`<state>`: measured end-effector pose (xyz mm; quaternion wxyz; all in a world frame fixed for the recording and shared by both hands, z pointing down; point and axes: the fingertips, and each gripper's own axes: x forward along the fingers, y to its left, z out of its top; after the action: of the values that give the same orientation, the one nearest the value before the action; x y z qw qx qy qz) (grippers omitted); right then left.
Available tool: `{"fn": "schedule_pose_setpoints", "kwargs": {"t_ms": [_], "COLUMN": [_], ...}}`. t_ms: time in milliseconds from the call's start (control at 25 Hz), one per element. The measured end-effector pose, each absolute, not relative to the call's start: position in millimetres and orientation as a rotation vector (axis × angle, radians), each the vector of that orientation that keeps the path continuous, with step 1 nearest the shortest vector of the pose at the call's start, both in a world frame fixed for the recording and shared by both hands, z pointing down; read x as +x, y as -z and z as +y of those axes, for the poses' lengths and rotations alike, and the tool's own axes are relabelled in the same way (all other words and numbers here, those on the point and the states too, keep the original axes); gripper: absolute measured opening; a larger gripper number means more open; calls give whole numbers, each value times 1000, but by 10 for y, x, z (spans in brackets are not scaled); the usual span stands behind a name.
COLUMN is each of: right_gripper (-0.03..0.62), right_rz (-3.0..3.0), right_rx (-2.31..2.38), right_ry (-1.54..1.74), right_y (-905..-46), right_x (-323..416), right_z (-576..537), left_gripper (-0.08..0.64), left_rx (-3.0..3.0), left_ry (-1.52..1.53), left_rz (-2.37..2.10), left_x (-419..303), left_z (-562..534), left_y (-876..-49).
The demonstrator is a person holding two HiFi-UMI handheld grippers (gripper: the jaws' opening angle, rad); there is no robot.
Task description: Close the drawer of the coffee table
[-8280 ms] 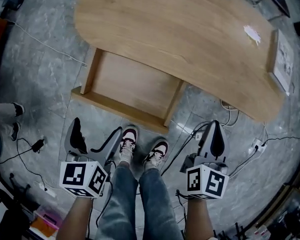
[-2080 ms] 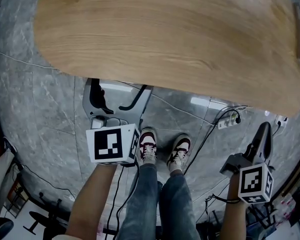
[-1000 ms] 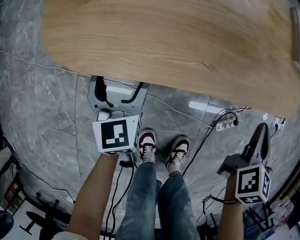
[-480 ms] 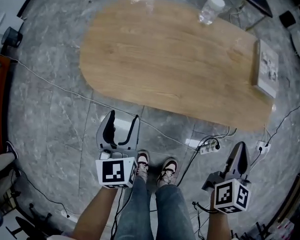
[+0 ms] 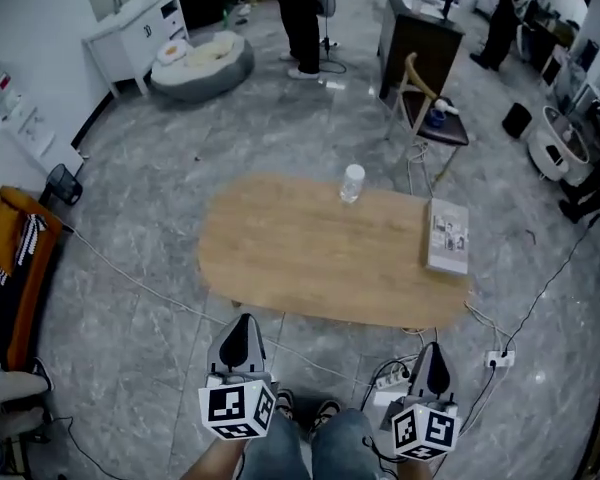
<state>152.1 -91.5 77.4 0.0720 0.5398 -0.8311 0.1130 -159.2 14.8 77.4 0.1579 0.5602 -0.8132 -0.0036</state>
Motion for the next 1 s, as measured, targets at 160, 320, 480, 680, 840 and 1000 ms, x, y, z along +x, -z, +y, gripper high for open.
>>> {"fn": "schedule_pose_setpoints", "kwargs": {"t_ms": [160, 320, 480, 680, 840, 1000], "right_gripper": [0, 0, 0, 0, 0, 0], "right_rz": [-2574, -2603, -2632, -2627, -2578, -2564], "right_rx": [1619, 1627, 1629, 1717, 1761, 1762], "right_ry": [-315, -282, -236, -300, -297, -291], "right_y": [-230, 294, 677, 718, 698, 708], "right_x": [1643, 1841, 2057, 2286, 2329, 2291], "right_z": [-904, -796, -801, -844, -795, -720], "left_gripper": [-3, -5, -5, -5, -5, -5], "left_rx": [1692, 1740, 1770, 1796, 1801, 1823], "left_ry": [5, 34, 76, 73, 74, 72], "left_rz": [-2320, -2301, -2326, -2332, -2318, -2309], "left_x": [-1468, -1470, -1638, -1724, -1734, -1738], "left_z": [169, 302, 342, 292, 291, 284], "left_y": [-115, 390, 733, 794, 784, 793]}}
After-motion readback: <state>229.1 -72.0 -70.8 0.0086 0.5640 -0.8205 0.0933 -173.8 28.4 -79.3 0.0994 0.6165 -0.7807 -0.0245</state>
